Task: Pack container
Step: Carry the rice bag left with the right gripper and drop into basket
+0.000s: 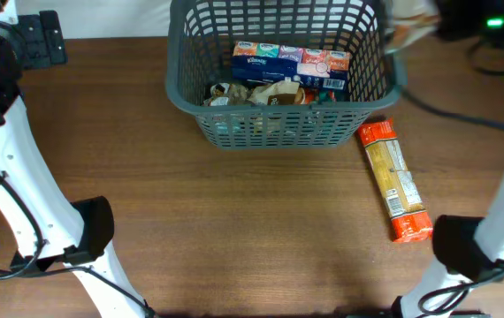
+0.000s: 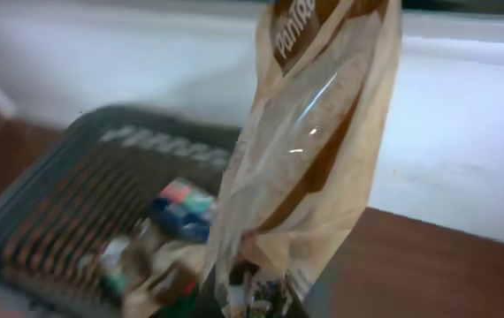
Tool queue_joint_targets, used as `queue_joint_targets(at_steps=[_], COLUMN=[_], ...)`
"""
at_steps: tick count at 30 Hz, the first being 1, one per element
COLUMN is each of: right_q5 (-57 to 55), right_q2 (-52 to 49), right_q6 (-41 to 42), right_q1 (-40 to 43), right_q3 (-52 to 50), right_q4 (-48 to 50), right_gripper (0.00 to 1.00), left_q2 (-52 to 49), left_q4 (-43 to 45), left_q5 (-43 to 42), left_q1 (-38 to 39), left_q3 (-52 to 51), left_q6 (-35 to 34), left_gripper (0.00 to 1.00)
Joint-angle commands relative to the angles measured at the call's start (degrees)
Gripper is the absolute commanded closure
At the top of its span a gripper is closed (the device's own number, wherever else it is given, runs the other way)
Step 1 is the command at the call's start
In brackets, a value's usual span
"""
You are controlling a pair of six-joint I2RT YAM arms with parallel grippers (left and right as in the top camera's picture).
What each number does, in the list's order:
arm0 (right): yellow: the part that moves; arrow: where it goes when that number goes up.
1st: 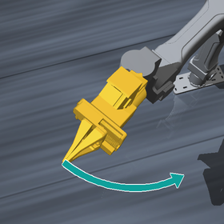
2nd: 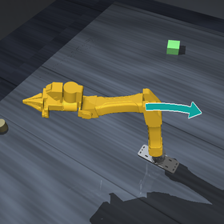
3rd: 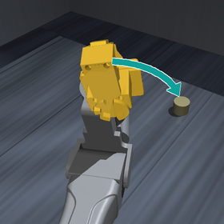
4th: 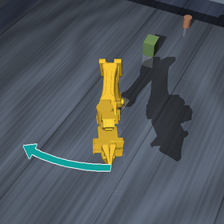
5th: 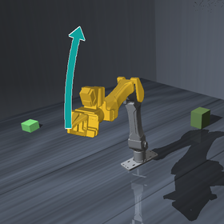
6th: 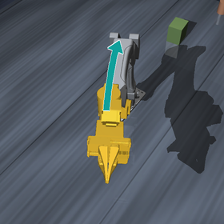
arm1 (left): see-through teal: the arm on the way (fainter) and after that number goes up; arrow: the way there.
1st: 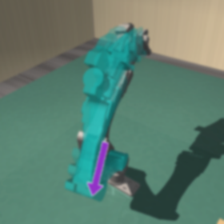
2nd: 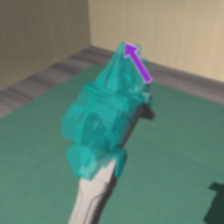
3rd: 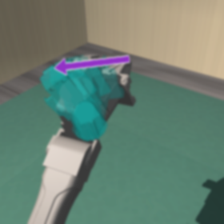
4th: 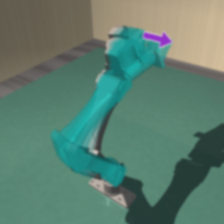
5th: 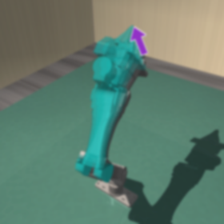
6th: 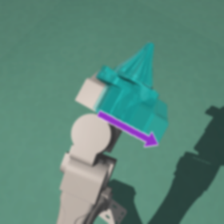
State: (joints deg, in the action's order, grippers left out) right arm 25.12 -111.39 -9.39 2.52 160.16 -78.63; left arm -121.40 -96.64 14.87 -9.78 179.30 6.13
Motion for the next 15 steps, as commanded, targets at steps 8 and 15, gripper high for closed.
queue_joint_targets(at_steps=[8, 15], right_q5=[-11.6, -11.7], right_q2=[-7.2, -12.0], right_q6=[-10.0, -12.9], right_q1=[-16.0, -21.8], right_q3=[-6.2, -9.7], right_q4=[0.9, 1.5], right_gripper=[0.96, 0.96], left_q2=[0.5, 0.5], left_q4=[0.0, 0.0], left_q5=[0.4, 0.4], left_q1=[-0.1, -0.1], left_q3=[-0.1, -0.1], left_q6=[-0.9, -0.9], left_gripper=[0.01, 0.01])
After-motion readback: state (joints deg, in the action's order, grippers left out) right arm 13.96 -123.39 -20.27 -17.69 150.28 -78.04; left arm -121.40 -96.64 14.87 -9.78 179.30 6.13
